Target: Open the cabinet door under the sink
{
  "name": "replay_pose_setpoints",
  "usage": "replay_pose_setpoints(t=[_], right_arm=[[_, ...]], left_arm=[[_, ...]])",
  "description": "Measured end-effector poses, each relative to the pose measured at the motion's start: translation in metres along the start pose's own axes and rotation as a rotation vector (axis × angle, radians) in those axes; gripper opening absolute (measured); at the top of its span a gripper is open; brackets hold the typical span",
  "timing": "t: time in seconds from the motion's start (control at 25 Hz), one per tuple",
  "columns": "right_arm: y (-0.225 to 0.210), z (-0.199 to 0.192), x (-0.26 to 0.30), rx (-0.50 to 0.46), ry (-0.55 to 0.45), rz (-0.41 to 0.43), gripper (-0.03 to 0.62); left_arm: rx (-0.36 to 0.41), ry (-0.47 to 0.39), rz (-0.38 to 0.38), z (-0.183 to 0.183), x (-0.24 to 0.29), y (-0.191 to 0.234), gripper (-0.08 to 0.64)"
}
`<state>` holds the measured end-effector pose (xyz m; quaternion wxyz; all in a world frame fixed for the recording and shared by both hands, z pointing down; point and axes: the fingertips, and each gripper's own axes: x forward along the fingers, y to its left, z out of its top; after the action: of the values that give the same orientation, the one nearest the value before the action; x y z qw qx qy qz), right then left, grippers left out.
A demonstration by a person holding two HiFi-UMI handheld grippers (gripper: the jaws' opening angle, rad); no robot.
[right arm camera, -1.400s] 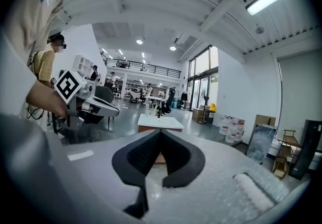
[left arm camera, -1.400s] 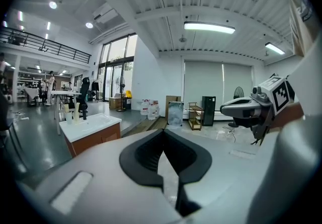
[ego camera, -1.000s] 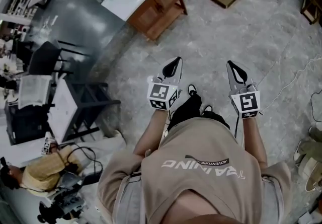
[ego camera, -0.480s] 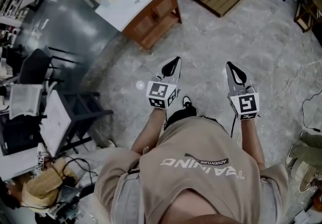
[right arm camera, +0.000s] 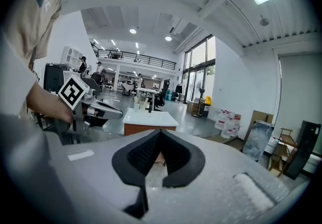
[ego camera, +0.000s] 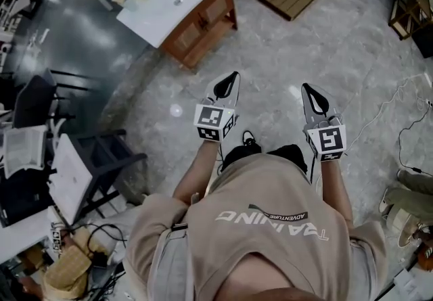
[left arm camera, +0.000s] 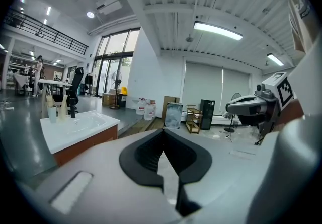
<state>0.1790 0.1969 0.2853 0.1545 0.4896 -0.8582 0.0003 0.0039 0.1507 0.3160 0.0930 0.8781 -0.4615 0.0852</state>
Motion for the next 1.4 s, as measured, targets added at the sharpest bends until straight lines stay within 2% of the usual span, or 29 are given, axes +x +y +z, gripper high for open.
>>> replay_pose_setpoints(t=[0.32, 0.52, 0.72, 0.92, 1.12, 1.4], right_arm=[[-0.005, 0.008, 0.026, -0.018, 0.007, 0.032, 0.002], [-0.024, -0.003, 0.048, -0.001, 0.02, 0.077, 0.002], [-0.059, -0.003, 0.091, 0.021, -0.024, 0.138, 0.002], [-0.092, 0.024, 0.137, -0.062, -0.106, 0.241, 0.002], [-0.127, 0.018, 0.169, -0.054, -0.102, 0.34, 0.002], [-0.148, 0.001, 0.197, -0.031, -0.085, 0.448, 0.002]], left_arm=[[-0.043, 0.008, 0.027, -0.005, 0.014, 0.023, 0.017], [-0.049, 0.02, 0.073, -0.005, 0.028, 0.028, 0.017], [-0.037, 0.036, 0.167, 0.002, 0.053, 0.042, 0.017], [-0.033, 0.014, 0.253, 0.028, 0.09, 0.05, 0.017], [-0.029, -0.003, 0.35, 0.054, 0.117, 0.052, 0.018], [-0.04, 0.045, 0.454, 0.05, 0.132, 0.053, 0.017]])
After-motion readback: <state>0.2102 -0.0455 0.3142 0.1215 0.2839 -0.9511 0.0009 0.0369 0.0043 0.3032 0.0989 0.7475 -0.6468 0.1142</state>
